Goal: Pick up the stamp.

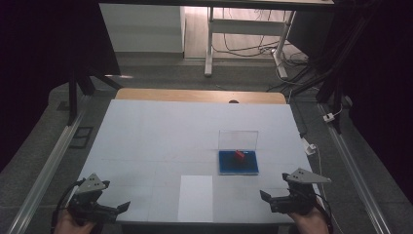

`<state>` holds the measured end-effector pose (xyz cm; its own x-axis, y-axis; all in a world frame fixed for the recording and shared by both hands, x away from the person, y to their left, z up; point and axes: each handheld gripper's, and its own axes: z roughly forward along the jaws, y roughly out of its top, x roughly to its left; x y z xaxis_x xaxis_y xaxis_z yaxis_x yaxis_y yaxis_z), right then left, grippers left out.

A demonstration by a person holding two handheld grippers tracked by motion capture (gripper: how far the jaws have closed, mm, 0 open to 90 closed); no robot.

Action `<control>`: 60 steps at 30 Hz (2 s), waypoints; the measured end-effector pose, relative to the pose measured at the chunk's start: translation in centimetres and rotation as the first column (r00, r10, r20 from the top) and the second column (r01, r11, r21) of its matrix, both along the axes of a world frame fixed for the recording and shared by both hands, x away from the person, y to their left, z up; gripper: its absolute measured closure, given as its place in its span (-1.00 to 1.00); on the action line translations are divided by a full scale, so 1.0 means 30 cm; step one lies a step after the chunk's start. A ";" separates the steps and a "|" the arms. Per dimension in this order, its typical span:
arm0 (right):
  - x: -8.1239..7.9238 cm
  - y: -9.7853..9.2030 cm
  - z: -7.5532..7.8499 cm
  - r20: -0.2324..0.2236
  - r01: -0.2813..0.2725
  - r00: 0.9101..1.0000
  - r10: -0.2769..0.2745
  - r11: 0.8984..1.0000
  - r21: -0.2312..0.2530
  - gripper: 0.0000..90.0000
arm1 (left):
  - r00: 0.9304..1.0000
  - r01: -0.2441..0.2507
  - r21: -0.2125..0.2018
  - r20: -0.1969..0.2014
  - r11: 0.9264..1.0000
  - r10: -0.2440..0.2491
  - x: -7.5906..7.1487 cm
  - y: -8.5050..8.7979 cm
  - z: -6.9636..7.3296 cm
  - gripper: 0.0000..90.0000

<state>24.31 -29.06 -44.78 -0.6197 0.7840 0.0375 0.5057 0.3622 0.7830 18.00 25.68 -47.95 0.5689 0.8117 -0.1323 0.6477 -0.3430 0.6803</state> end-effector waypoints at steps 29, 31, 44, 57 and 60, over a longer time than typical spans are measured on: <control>0.132 0.099 -0.021 -0.032 -0.032 0.999 0.032 0.999 -0.007 -1.00 | 1.000 0.001 0.005 0.021 1.000 -0.002 -0.007 0.000 0.003 -1.00; 0.142 0.105 -0.021 -0.034 -0.033 0.999 0.033 0.999 -0.002 -1.00 | 1.000 -0.002 -0.003 0.019 1.000 0.002 -0.006 0.003 0.003 -1.00; 0.196 0.151 -0.034 -0.049 -0.066 0.997 0.065 0.998 -0.013 -1.00 | 1.000 -0.003 0.002 0.017 1.000 0.003 -0.003 0.001 0.003 -1.00; 0.284 0.200 -0.059 -0.059 -0.121 0.991 0.118 0.992 -0.045 -1.00 | 1.000 0.003 -0.009 0.018 1.000 -0.003 -0.003 0.003 0.004 -1.00; 0.301 0.211 -0.059 -0.066 -0.127 0.990 0.124 0.991 -0.043 -1.00 | 1.000 0.004 -0.010 0.018 1.000 -0.004 -0.002 0.004 0.004 -1.00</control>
